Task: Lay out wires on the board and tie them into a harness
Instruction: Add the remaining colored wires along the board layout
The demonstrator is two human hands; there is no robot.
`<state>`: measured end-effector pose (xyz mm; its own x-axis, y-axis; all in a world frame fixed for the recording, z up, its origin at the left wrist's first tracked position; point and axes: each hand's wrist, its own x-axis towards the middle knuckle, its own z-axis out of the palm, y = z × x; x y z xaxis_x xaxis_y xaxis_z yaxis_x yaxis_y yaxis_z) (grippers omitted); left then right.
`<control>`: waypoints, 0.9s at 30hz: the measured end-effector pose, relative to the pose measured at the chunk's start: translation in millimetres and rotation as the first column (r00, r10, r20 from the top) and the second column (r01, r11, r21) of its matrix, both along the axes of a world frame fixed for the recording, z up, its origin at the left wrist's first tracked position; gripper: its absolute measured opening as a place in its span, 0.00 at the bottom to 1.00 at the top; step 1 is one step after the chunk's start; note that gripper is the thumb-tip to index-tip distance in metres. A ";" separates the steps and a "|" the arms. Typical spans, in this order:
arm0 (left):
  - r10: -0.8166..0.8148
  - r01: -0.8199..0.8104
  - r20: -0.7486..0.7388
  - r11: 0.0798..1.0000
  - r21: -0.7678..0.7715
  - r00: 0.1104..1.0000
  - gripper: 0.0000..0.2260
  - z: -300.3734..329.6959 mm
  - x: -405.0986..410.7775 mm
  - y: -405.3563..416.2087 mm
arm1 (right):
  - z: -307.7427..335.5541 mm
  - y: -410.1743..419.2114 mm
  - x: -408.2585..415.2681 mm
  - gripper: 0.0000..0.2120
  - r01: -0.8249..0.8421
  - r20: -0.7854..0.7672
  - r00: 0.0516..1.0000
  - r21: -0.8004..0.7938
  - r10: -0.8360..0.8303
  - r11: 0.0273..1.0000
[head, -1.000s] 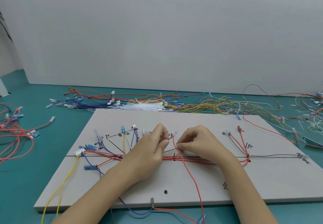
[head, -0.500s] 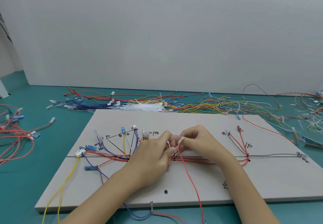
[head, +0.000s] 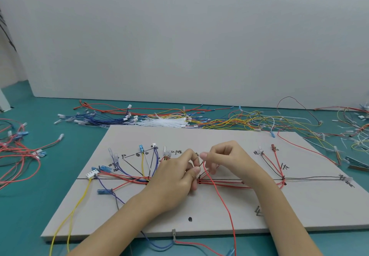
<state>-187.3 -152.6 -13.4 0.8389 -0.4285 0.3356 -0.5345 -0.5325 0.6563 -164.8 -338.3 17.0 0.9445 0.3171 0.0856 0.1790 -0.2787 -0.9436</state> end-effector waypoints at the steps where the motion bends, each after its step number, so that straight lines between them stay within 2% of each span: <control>1: 0.001 -0.001 -0.002 1.000 -0.002 1.000 0.07 -0.1 0.1 0.0 | 0.6 -0.6 0.2 0.11 -0.018 0.001 1.000 0.021 0.018 1.000; 5: 0.001 -0.001 -0.007 1.000 0.001 1.000 0.07 -1.5 0.2 0.0 | -0.3 -2.3 0.6 0.07 -0.105 -0.037 0.993 0.089 0.108 0.991; 8: -0.002 0.002 -0.017 1.000 -0.008 1.000 0.07 -1.5 0.2 -0.6 | -0.7 -6.0 1.7 0.05 -0.108 -0.019 0.994 0.126 0.111 0.986; 12: 0.002 -0.003 -0.028 1.000 -0.016 1.000 0.07 -0.8 0.4 -0.1 | -3.1 -4.7 2.7 0.07 -0.145 -0.044 0.987 0.163 0.154 0.976; 18: -0.003 0.000 -0.081 0.999 -0.040 0.997 0.06 0.6 0.3 0.0 | -1.0 -11.2 1.2 0.07 -0.144 -0.076 0.986 0.097 0.151 0.985; 23: -0.041 0.020 -0.154 0.990 -0.138 0.987 0.06 3.7 -1.1 1.0 | 1.4 -13.4 -0.6 0.04 -0.181 -0.088 0.979 0.064 0.186 0.981; 27: -0.032 0.014 -0.142 0.992 -0.126 0.989 0.04 4.6 -2.0 -0.3 | 5.5 -19.2 -2.3 0.04 -0.228 -0.120 0.965 0.046 0.232 0.973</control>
<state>-189.3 -152.9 -8.8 0.8727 -0.4105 0.2645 -0.4411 -0.4304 0.7875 -167.1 -357.4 22.5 0.8503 0.5261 -0.0140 0.1159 -0.2130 -0.9701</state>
